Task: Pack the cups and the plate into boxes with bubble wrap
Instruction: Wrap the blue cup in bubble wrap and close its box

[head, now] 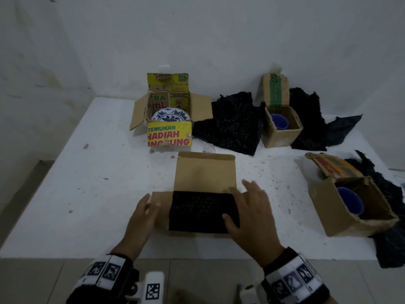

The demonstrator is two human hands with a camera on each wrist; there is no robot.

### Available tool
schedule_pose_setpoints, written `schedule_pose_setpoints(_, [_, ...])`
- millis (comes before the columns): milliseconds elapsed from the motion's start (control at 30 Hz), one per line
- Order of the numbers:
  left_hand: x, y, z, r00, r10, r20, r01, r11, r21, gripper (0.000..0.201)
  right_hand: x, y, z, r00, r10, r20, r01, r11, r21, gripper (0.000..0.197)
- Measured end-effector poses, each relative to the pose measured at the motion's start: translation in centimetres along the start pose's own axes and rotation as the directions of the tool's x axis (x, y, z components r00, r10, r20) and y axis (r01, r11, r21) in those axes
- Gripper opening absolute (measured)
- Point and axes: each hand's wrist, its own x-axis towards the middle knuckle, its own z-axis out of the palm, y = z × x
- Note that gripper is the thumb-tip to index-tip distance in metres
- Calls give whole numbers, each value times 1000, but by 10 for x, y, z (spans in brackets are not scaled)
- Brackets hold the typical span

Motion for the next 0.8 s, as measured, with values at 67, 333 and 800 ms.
schedule_pose_setpoints(67, [0, 3, -5, 999, 1, -36, -1, 1000, -12, 40, -6, 15, 2, 993, 117, 22, -118, 991, 67, 67])
schedule_pose_setpoints(333, [-8, 7, -9, 917, 364, 164, -387, 910, 146, 38, -22, 16, 9, 993, 97, 71, -118, 894, 432, 56])
schedule_pose_setpoints(800, [7, 1, 7, 861, 427, 276, -504, 788, 355, 56, 16, 29, 41, 970, 121, 211, -213, 840, 498, 62])
